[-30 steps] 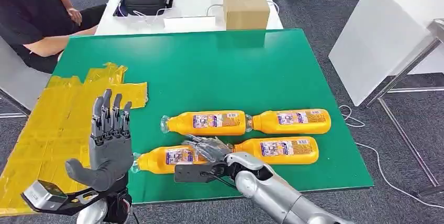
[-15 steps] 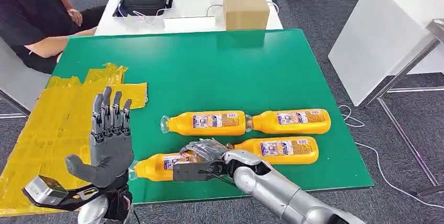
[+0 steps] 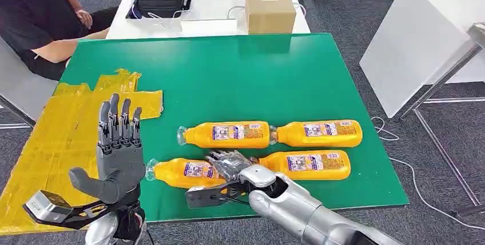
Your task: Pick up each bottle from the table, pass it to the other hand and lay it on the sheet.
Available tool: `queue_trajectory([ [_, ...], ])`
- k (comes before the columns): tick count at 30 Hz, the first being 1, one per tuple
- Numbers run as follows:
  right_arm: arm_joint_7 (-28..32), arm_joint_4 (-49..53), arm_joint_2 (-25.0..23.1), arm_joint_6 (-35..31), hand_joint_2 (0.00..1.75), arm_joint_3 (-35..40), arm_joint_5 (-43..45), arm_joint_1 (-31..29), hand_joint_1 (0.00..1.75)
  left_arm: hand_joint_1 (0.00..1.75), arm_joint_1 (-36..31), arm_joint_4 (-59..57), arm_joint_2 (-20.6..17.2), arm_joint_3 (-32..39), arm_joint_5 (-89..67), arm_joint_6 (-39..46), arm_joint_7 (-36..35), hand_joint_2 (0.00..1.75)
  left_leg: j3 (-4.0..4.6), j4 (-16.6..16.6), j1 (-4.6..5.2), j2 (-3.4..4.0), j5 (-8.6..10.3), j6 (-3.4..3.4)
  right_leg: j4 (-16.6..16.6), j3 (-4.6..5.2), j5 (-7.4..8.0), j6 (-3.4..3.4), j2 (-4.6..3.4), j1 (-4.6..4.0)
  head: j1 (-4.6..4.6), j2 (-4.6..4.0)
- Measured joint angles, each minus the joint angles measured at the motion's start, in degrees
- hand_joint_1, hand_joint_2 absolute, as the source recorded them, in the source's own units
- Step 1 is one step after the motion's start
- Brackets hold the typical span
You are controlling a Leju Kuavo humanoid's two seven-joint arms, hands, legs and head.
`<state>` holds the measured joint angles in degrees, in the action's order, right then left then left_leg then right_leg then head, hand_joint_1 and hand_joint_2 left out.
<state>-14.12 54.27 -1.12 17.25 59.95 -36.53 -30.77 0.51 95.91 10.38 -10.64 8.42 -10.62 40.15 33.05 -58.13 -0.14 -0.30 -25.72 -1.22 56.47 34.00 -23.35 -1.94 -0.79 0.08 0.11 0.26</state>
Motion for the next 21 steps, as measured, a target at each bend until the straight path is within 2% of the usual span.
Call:
queue_trajectory([
  [1,-0.2,-0.5,-0.3,0.3,1.75,0.1,-1.0,-0.2,0.14,0.00,0.0,0.0,0.0,0.0,0.0,0.0,0.0,0.00,-0.09,0.0,0.01,0.03,-0.06,-0.03,0.0,-0.06,0.00,0.00,-0.01,0.00,0.00,0.00],
  [2,-0.2,-0.9,-0.6,0.5,1.75,0.2,-1.8,-0.3,1.15,0.00,0.0,0.0,0.0,0.1,0.1,0.0,0.0,0.00,-0.18,0.0,0.01,0.04,-0.13,-0.02,0.0,-0.13,0.00,0.00,-0.03,0.00,-0.02,0.00],
  [4,-0.1,-1.8,-1.1,1.2,1.75,0.5,-2.7,-0.7,1.15,0.00,0.0,0.0,0.0,0.1,0.2,-0.1,0.0,0.00,-0.32,0.0,0.02,0.12,-0.18,0.00,0.0,-0.19,-0.02,0.03,-0.11,0.00,0.00,0.00],
  [5,0.1,-2.2,-1.3,1.5,1.75,0.5,-2.8,-0.8,1.75,0.00,0.0,0.0,0.0,0.1,0.4,-0.2,0.0,0.00,-0.37,0.0,0.02,0.13,-0.18,0.00,0.0,-0.21,-0.02,0.03,-0.13,0.00,-0.02,0.00],
  [10,0.7,-3.3,-1.8,1.6,1.75,0.5,-2.6,-1.0,1.75,0.00,-0.1,0.0,0.0,0.2,0.6,-0.4,0.0,0.00,-0.60,0.0,0.00,0.15,-0.20,0.01,0.0,-0.42,-0.01,0.06,-0.17,-0.02,-0.02,0.00],
  [14,1.2,-3.9,-2.1,0.9,1.75,-0.2,-1.9,-0.9,1.75,0.00,-0.1,0.0,0.0,0.2,1.1,-0.4,0.0,0.00,-0.82,0.0,-0.05,0.15,-0.30,0.16,0.0,-0.14,-0.15,0.24,-0.17,-0.07,-0.02,0.00],
  [18,1.2,-4.1,-2.5,-1.3,1.75,-2.0,0.3,-0.1,1.75,0.00,-0.1,0.0,0.0,0.2,1.2,-0.3,0.0,0.00,-0.80,0.0,-0.07,0.14,-0.30,0.15,0.0,-0.19,-0.16,0.27,-0.16,-0.08,0.00,0.00],
  [21,1.2,-4.1,-2.8,-4.5,1.75,-4.0,3.1,0.8,1.75,0.00,-0.1,0.0,0.0,0.3,1.3,0.0,0.0,0.00,-0.78,0.0,-0.08,0.15,-0.24,0.12,0.0,-0.65,-0.06,0.24,-0.16,-0.07,-0.02,0.00],
])
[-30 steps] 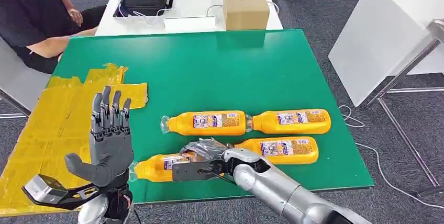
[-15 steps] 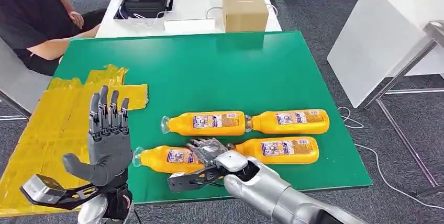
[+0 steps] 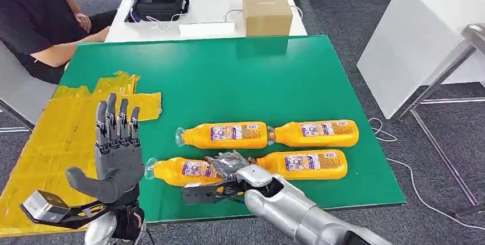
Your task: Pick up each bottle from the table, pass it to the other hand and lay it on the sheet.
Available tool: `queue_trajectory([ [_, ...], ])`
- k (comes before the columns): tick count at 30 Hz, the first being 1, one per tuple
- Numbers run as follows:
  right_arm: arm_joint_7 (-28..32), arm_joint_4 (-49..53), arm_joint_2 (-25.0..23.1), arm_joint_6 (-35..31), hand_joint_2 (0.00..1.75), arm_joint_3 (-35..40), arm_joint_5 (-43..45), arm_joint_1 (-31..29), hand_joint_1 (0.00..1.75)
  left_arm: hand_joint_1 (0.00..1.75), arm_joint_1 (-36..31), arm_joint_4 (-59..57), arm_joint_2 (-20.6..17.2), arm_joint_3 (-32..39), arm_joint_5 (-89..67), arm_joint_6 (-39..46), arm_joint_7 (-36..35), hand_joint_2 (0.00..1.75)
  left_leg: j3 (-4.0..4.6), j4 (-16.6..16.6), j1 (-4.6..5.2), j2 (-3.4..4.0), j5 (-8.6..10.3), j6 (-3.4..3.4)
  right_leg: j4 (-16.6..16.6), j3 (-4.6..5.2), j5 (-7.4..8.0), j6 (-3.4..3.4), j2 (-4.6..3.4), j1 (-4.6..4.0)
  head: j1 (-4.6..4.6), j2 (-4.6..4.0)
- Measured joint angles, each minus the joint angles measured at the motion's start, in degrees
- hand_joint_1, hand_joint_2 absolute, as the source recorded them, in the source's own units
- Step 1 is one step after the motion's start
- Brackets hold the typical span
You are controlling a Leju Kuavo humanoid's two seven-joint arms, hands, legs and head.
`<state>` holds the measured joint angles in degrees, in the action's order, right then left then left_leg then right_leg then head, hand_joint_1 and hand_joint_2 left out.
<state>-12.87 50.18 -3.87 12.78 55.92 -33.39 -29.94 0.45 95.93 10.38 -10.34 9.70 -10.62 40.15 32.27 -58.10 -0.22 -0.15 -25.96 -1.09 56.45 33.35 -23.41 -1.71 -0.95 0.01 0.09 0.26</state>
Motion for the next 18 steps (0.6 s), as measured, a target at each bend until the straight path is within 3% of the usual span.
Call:
queue_trajectory([
  [5,1.4,0.3,-0.6,-6.4,1.75,-3.9,4.5,1.8,1.75,0.00,0.0,0.0,0.0,0.2,0.5,1.1,-0.7,0.00,0.00,0.0,0.00,-0.01,-0.02,0.01,0.0,0.01,-0.01,0.00,0.01,0.01,0.02,0.00],
  [8,6.4,4.2,-0.9,-17.6,1.75,-8.7,11.4,6.5,1.75,0.00,0.4,0.0,0.2,0.2,4.5,4.4,-6.6,0.00,0.23,0.0,0.01,-0.09,-0.01,-0.01,0.0,0.14,-0.07,-0.06,0.05,0.01,-0.02,0.00],
  [9,7.7,5.6,-0.8,-19.8,1.75,-10.0,12.4,8.3,1.75,0.00,0.6,-0.2,0.2,0.2,6.0,4.7,-8.2,1.75,0.35,0.0,0.01,-0.11,0.01,-0.03,0.0,0.21,-0.07,-0.07,0.07,0.02,0.02,0.00],
  [13,18.3,17.1,-0.8,-30.2,1.75,-15.5,15.9,18.6,1.75,0.00,2.5,-1.6,0.0,0.5,10.4,6.3,-11.8,1.75,0.83,0.0,0.00,-0.11,0.03,-0.05,0.1,0.69,-0.06,-0.13,0.11,0.03,0.02,0.00],
  [18,23.0,26.2,-0.6,-33.6,1.75,-19.2,17.3,24.3,1.75,0.00,3.4,-2.6,-0.2,0.7,11.4,7.7,-14.3,1.75,1.20,0.0,0.01,-0.11,-0.04,-0.01,0.1,1.04,-0.13,-0.12,0.11,0.03,0.00,0.00],
])
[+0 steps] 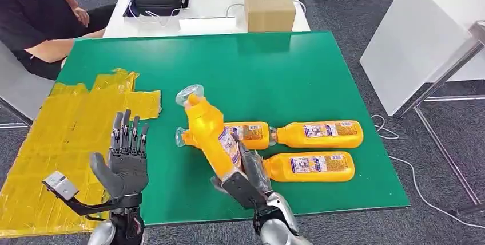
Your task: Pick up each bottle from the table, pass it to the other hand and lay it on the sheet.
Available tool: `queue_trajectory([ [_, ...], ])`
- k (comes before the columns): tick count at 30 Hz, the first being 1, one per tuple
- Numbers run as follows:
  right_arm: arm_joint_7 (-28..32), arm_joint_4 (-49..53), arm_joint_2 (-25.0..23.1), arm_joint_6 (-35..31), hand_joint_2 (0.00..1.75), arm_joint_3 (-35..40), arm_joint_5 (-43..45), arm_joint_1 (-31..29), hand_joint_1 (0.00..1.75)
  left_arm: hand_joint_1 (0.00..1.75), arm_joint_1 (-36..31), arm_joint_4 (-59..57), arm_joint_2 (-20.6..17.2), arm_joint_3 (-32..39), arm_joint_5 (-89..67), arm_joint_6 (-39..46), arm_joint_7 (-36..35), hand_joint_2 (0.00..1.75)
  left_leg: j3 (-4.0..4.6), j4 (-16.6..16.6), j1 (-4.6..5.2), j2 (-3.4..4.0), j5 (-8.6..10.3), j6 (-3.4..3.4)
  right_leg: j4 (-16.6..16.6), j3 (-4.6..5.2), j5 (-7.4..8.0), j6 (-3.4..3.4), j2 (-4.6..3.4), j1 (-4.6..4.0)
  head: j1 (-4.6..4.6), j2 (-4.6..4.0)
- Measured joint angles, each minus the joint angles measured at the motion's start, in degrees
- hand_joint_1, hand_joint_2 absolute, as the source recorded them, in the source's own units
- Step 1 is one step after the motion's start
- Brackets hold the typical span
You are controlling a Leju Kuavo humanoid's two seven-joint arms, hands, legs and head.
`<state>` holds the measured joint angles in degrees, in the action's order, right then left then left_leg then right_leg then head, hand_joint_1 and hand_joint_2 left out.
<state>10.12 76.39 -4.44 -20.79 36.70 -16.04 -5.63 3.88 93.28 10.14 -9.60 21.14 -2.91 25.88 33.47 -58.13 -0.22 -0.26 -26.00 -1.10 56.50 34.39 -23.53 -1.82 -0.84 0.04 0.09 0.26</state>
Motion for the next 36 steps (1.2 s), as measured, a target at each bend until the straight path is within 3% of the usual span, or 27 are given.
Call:
queue_trajectory([
  [17,2.6,6.6,-0.3,-0.5,1.75,-2.7,0.3,3.2,1.75,0.00,0.0,-1.9,-1.0,-1.4,4.6,-1.2,-4.3,1.75,0.09,0.0,0.01,0.00,-0.06,-0.05,0.0,0.11,-0.02,0.00,0.00,0.02,0.00,0.00],
  [22,1.3,5.3,-0.3,2.6,1.75,-2.7,0.6,2.2,1.75,0.00,-0.4,-2.9,-2.1,-4.0,3.4,-6.9,-4.7,1.75,0.13,0.0,0.02,0.00,-0.06,-0.05,0.0,0.13,-0.02,0.00,0.00,0.02,0.00,0.00],
  [36,-4.4,-1.7,-0.5,11.2,1.75,1.6,0.2,-3.5,1.75,0.00,-1.4,-5.4,-3.3,-5.8,1.4,-12.9,-5.4,1.75,0.13,0.0,0.01,0.00,-0.06,-0.05,0.0,0.14,-0.02,0.00,0.00,0.02,0.02,0.00],
])
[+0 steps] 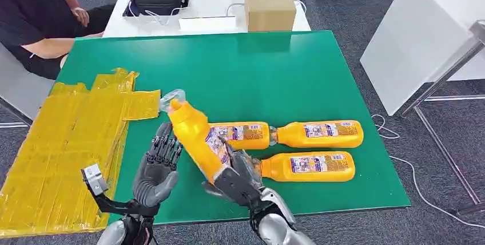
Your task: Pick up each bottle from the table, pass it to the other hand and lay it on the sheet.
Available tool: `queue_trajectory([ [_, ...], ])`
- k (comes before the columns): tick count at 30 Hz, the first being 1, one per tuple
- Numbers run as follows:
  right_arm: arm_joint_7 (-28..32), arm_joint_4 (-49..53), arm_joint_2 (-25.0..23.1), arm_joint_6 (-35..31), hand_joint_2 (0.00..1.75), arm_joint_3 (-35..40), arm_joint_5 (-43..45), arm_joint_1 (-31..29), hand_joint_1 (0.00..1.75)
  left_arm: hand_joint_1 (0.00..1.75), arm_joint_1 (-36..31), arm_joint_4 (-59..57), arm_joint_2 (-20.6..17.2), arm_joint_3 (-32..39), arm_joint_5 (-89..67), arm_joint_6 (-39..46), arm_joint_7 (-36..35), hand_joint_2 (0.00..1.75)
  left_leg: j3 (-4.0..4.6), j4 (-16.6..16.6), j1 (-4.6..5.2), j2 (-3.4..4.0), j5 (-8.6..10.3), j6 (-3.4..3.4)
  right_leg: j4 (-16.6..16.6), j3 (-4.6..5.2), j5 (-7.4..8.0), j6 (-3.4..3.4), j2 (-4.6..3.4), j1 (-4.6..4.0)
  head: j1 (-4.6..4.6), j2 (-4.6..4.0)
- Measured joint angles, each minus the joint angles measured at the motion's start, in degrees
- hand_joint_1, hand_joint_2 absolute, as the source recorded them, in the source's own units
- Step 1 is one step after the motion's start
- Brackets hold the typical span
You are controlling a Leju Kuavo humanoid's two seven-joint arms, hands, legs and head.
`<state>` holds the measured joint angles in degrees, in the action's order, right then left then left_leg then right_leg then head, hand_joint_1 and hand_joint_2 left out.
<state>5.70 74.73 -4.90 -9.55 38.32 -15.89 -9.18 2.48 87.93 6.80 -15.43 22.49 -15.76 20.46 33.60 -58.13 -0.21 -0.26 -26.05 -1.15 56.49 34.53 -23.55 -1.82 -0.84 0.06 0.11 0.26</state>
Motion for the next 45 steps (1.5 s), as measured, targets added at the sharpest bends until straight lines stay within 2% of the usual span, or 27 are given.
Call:
queue_trajectory([
  [4,-0.6,-1.7,0.0,0.4,1.75,1.4,-0.2,-1.4,1.75,0.00,-0.1,-0.5,-0.2,0.0,0.2,-0.1,0.0,1.75,0.01,0.0,0.00,-0.01,0.00,0.00,0.0,0.00,0.00,0.00,0.00,0.00,-0.02,0.00],
  [10,-3.0,-3.3,0.2,4.3,1.75,4.1,-1.6,-4.4,1.75,0.00,0.0,-0.9,-0.7,0.9,0.9,-0.6,0.1,1.75,0.01,0.0,0.00,0.02,0.00,0.00,0.0,0.02,0.00,0.00,0.00,0.00,-0.02,0.00],
  [17,-4.7,-4.7,0.1,10.8,1.75,11.7,-2.3,-9.4,1.75,0.00,-0.4,-2.3,-1.2,3.3,2.0,-1.1,0.4,1.75,0.01,0.0,-0.02,-0.01,0.02,0.01,0.0,0.02,0.00,0.00,0.01,-0.01,0.00,0.00],
  [24,-5.7,-5.5,0.0,11.5,1.75,16.8,-2.3,-12.3,1.75,0.00,-0.7,-4.2,-1.2,4.9,2.4,-1.1,0.4,1.75,0.02,0.0,0.00,0.00,0.02,0.01,0.0,0.03,0.00,0.00,0.00,-0.01,-0.02,0.00],
  [25,-5.9,-5.7,0.0,11.6,1.75,17.3,-2.3,-12.8,1.75,1.75,-0.8,-4.5,-1.2,5.0,2.3,-1.1,0.4,1.75,0.02,0.0,0.00,0.00,0.02,0.01,0.0,0.04,0.00,0.00,0.00,-0.01,-0.02,0.00],
  [45,-6.7,-7.1,0.5,11.6,1.75,19.2,-1.3,-14.5,1.75,1.75,-1.0,-6.0,-1.2,5.4,1.4,-0.7,1.1,1.75,0.01,0.0,0.00,0.02,0.02,0.01,0.0,0.06,0.00,0.00,0.00,-0.01,-0.02,0.00],
])
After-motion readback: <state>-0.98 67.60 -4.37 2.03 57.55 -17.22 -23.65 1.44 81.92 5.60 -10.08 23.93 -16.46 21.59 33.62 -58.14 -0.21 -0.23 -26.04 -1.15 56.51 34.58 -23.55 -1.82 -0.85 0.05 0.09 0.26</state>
